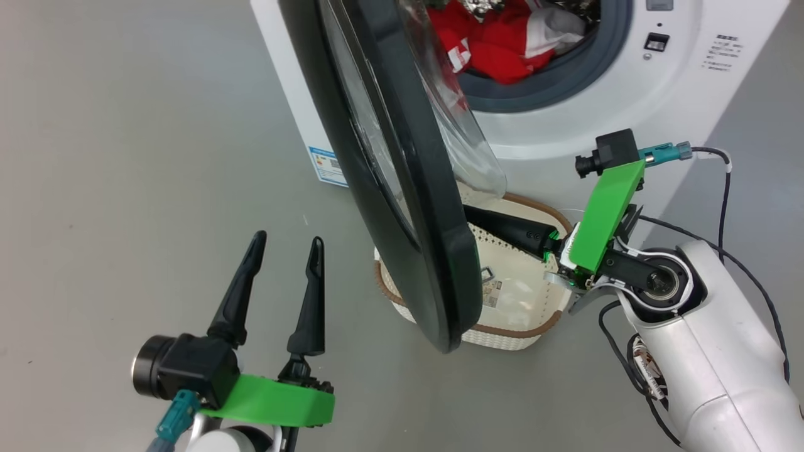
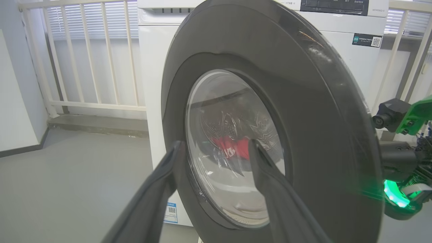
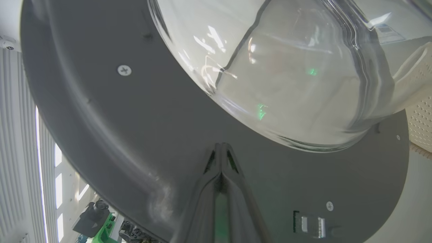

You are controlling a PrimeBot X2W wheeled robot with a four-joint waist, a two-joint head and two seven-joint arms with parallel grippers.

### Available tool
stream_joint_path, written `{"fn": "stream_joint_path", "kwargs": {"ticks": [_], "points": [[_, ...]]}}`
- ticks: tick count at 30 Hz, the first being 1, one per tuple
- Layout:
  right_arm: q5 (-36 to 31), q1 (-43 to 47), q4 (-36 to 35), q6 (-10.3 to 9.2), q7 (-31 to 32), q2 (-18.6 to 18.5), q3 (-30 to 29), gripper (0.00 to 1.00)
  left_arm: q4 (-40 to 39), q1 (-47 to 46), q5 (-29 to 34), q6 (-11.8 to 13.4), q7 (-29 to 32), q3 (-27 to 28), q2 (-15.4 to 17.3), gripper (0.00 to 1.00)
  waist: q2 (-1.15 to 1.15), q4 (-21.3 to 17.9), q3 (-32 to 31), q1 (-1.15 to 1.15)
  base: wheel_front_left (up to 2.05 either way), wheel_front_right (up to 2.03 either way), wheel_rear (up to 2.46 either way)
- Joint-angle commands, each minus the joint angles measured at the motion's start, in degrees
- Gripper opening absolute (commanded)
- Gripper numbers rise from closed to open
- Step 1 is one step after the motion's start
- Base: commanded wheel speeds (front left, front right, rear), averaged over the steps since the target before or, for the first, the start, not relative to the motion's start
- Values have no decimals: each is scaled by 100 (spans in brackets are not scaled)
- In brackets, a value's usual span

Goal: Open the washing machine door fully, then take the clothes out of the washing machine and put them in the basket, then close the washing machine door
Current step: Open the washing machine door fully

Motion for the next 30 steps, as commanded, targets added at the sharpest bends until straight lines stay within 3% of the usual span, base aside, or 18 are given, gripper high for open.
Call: {"fn": "stream_joint_path", "kwargs": {"ticks": [1, 22, 30], "points": [[80, 20, -201, 45, 36, 159, 130, 0, -159, -9, -45, 56, 17, 167, 101, 100, 0, 80, -29, 0, 0, 0, 0], [439, 103, -84, 45, -167, 160, 644, 0, -170, 147, -166, 117, 48, 69, 108, 100, 0, 738, -212, 0, 0, 0, 0], [578, 27, -29, 45, -244, 160, 880, 0, -220, 218, -197, 169, 48, 67, 125, 100, 0, 813, -202, 0, 0, 0, 0]]}}
